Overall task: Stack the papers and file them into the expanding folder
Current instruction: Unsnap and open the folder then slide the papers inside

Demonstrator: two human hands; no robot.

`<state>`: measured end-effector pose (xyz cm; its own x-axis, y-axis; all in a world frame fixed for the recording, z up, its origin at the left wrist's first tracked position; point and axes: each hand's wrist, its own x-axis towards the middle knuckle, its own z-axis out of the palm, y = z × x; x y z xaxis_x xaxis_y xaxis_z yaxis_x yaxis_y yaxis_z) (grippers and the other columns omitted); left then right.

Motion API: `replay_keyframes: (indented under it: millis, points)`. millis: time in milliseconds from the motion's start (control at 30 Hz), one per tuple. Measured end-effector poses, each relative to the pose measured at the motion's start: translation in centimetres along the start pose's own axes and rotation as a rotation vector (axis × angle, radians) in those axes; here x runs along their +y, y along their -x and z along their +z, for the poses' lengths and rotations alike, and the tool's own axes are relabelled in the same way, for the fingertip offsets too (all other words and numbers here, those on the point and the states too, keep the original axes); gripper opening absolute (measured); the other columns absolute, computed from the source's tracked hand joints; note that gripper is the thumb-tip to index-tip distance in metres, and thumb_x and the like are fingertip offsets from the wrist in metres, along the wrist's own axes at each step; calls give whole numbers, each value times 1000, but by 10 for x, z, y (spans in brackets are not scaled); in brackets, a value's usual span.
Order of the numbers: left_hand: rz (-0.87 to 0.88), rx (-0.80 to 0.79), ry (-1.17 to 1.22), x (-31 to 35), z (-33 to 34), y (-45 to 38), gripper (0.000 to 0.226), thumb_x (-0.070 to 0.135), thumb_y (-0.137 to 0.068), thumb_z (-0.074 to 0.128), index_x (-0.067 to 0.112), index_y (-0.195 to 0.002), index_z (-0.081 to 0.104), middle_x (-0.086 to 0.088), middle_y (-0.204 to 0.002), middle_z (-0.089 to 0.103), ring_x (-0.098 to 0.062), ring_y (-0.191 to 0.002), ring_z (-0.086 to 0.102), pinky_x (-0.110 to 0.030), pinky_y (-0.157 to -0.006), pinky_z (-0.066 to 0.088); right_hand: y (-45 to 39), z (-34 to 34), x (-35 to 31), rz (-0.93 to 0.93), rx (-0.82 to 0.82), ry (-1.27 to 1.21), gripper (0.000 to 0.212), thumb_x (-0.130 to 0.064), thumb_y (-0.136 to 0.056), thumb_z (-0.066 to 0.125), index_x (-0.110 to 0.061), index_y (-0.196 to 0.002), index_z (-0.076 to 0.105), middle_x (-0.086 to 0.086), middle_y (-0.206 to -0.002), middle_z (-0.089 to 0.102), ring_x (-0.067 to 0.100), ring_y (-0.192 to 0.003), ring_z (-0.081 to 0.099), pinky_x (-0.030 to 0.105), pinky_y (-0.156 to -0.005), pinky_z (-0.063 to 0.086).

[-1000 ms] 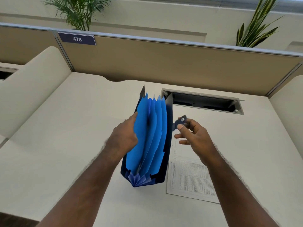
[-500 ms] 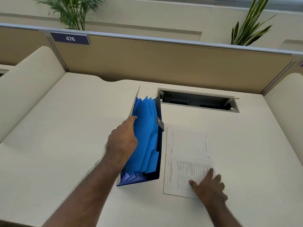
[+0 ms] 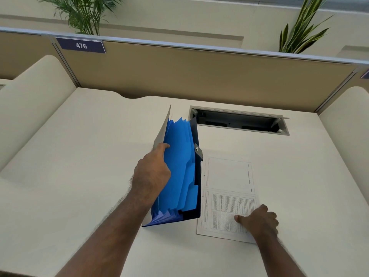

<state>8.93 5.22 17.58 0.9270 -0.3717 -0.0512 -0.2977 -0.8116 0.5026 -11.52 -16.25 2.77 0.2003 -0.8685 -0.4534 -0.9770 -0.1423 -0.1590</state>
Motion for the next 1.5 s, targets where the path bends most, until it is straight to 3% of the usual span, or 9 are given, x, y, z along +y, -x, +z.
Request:
replay_keyframes:
  millis: [533,767,900,1033,1133,1267,1333,1433,1500]
  points:
    - [-3,3,15,-3,-1,3,52,5,-92,47,28,-138,42,-7,-120,65,-27,-91,64,-43,-84,55,-5,9,-2,-81,87,79,98,-58,-53,86,3,-116,42,19,-120,56,34,-113,54,37,-88,48]
    - [1,-3,25,-6,-1,3,50,5,-92,47,27,-137,43,-9,-115,67,-28,-89,65,-42,-82,55,-12,-1,-4,64,-47,-125,99,-41,-56,90,-4,-131,36,22,-134,48,41,-127,43,51,-99,42]
    - [4,1,43,-8,1,4,48,6,-93,47,28,-136,44,-8,-116,67,-28,-90,66,-43,-83,56,-27,-3,7,52,-94,-200,75,-38,-62,84,-6,-123,54,19,-126,59,39,-119,53,47,-97,46]
    - [11,10,73,-9,3,3,48,6,-92,47,27,-135,46,-10,-110,69,-26,-82,65,-41,-78,57,-31,-21,21,-37,-226,-532,28,-7,-78,74,3,-104,68,20,-100,73,33,-84,70,43,-76,58]
    - [6,12,107,-11,5,3,48,5,-91,46,26,-134,47,-9,-97,68,-18,-66,54,-37,-69,55,-25,-49,28,-131,-291,-586,23,-4,-83,71,1,-104,65,17,-96,73,29,-78,71,31,-60,54]
    - [22,18,150,-12,10,4,46,6,-92,45,27,-134,47,-3,-87,67,-12,-57,53,-29,-58,51,-22,-93,31,-230,-190,-591,21,-10,-81,75,-6,-100,67,19,-97,73,31,-78,70,37,-70,55]
    - [33,25,157,-11,13,5,45,7,-93,46,27,-133,48,-4,-95,69,-13,-59,56,-28,-61,53,-14,-122,32,-274,-121,-640,30,-23,-74,82,-10,-97,68,20,-96,74,32,-77,69,42,-76,56]
    - [45,27,166,-8,17,5,44,8,-94,46,28,-133,48,-3,-108,69,-14,-66,60,-31,-69,57,-3,-162,31,-318,-108,-824,86,-67,-25,87,-16,-91,70,1,-81,78,21,-67,74,32,-65,62]
    - [53,26,173,-6,20,6,44,8,-94,47,28,-133,48,0,-112,68,-12,-68,61,-29,-69,56,8,-180,22,-357,-129,-950,95,-67,-14,87,-16,-92,71,-2,-83,79,14,-69,75,25,-60,60]
